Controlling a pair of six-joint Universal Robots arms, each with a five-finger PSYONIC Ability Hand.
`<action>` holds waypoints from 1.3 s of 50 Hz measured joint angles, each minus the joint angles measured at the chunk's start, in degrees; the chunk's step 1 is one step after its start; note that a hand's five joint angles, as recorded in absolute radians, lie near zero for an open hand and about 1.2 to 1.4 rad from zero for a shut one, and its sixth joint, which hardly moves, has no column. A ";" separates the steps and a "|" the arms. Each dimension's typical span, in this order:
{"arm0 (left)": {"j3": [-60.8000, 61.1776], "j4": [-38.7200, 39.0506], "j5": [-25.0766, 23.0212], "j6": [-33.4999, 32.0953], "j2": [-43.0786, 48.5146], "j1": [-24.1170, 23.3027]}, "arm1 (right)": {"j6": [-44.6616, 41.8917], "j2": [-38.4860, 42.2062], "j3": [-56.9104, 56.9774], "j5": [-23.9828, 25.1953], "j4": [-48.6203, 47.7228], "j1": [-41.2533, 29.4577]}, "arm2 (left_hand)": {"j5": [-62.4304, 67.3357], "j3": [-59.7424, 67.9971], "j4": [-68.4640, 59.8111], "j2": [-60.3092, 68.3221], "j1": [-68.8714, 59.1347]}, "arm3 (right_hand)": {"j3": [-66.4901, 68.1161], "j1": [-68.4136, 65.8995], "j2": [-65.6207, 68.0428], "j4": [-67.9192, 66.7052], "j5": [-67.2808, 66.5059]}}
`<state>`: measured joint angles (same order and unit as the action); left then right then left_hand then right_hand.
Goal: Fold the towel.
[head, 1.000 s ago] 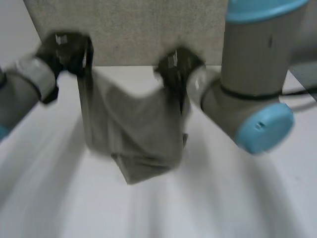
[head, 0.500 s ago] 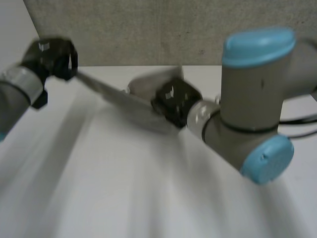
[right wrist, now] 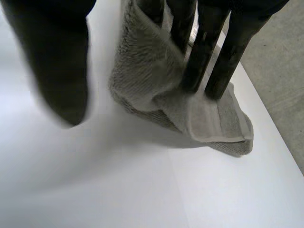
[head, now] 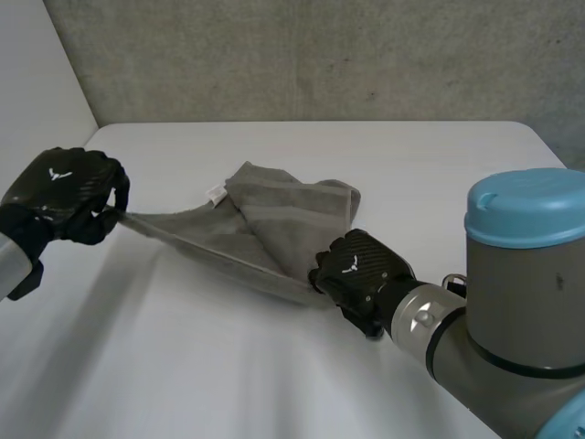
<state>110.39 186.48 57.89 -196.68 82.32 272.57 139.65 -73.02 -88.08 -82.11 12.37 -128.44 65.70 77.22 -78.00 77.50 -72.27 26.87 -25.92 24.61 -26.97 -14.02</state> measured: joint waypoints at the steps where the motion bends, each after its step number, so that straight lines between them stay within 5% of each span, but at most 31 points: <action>1: 0.48 -0.02 -0.28 0.00 -0.55 0.33 | 0.06 -0.28 -0.10 0.10 -0.07 0.03 | 0.05 0.00 0.00 0.00 0.00 | -4.58 4.24 -4.23 3.75 3.64; 4: 2.91 0.01 -1.81 0.01 -3.01 2.17 | 0.26 -1.51 -0.16 0.88 -1.15 0.31 | 0.17 0.00 0.00 0.00 0.00 | -13.17 11.89 -11.09 12.87 10.64; 15: 7.19 -0.02 -4.78 -0.01 -5.05 5.75 | -0.35 -0.59 5.29 3.02 -5.51 4.22 | 0.17 0.00 0.00 0.00 0.00 | -13.31 12.56 -11.09 12.94 10.64; 34: 7.37 0.02 -4.55 0.34 -5.33 9.99 | -0.92 22.11 21.74 4.03 -6.38 4.18 | 0.17 0.00 0.00 0.00 0.00 | -13.25 12.31 -11.03 12.93 10.51; 65: 6.54 0.81 -4.69 1.91 -4.67 13.85 | -0.64 37.85 37.68 -1.32 -12.18 1.89 | 0.17 0.00 0.00 0.00 0.00 | 4.77 -5.75 6.71 -4.65 -7.92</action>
<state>116.93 187.29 53.20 -194.77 77.65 286.42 139.01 -35.17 -50.41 -83.44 0.19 -126.55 65.87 77.23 -78.00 77.50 -72.27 31.63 -31.67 31.32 -31.61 -21.94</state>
